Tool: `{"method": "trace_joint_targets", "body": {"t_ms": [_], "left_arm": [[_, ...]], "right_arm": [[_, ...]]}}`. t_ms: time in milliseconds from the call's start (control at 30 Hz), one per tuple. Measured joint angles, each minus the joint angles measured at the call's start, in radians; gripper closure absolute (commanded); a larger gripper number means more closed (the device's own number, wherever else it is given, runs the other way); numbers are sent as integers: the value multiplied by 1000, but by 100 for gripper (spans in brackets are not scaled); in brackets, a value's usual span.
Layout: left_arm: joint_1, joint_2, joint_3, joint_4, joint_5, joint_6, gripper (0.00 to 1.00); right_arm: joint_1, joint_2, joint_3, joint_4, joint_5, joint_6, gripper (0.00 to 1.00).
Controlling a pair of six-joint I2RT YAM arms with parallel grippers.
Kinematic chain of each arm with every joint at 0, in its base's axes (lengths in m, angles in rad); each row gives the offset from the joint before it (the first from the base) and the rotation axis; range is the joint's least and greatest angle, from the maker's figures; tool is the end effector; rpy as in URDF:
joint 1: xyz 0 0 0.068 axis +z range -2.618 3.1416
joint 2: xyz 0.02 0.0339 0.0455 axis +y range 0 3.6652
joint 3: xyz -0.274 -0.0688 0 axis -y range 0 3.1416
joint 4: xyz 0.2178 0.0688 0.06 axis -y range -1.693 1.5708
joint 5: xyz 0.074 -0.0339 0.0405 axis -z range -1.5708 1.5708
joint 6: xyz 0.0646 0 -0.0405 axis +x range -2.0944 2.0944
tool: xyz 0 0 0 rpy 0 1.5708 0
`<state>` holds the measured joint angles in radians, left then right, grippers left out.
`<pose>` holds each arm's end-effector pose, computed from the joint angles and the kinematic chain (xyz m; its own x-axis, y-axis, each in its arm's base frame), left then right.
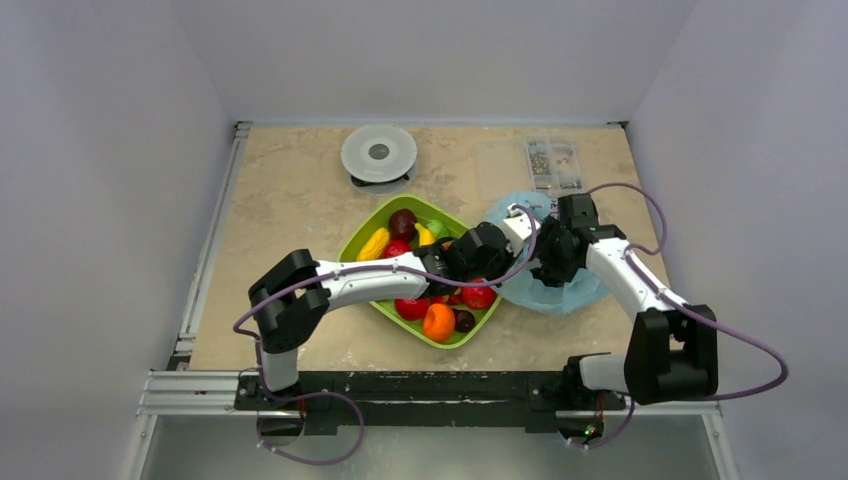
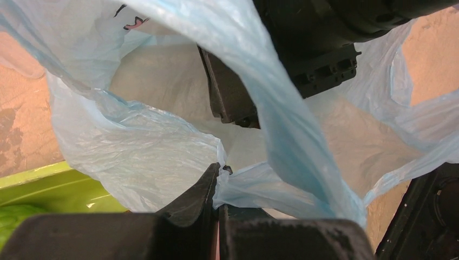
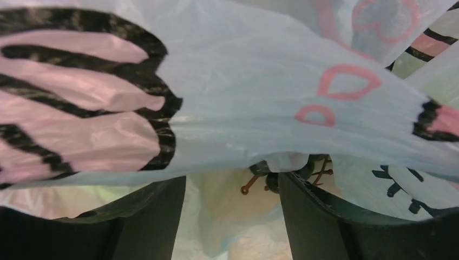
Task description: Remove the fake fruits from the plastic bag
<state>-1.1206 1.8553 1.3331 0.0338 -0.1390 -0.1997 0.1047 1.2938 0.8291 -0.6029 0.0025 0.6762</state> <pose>0.1984 -0.3900 0.2551 -0.3664 0.3067 -0.8784 0.7813 0.6142 -0.1115 0.2322 0.0242 0.2117 -0.7442 0.5511 -0.3775 0.4647 0.8331 0.3001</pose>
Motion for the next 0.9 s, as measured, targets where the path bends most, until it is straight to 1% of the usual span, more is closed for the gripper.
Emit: {"method": "trace_joint_targets", "body": {"t_ms": [100,200,267,400,500,567,667,700,767,800,833,900], "left_arm": [[0,0,0,1,3,0,100],[0,0,0,1,4,0,100],[0,0,0,1,5,0,100],[0,0,0,1,7,0,100],[0,0,0,0,10,0,100],[0,0,0,0,12,0,100],[0,0,0,-2,15,0,100],[0,0,0,-3,16,0,100],[0,0,0,-7,18,0,100],[0,0,0,-10,19,0,100],[0,0,1,-14,20,0,100],[0,0,8,-28,21,0,100]], "right_arm": [[0,21,-24,15,26,-2,32],[0,22,-58,25,43,-2,27],[0,24,-70,34,63,-3,27],[0,73,-73,69,96,-2,32],[1,114,-73,94,125,-4,41],[1,119,-73,100,138,-5,49],[1,121,-73,123,145,-10,67],[1,125,-73,129,144,-13,71],[2,133,-72,138,142,-17,83],[2,135,-72,145,139,-21,90],[2,135,-72,151,137,-25,100],[2,123,-71,152,132,-35,100]]}}
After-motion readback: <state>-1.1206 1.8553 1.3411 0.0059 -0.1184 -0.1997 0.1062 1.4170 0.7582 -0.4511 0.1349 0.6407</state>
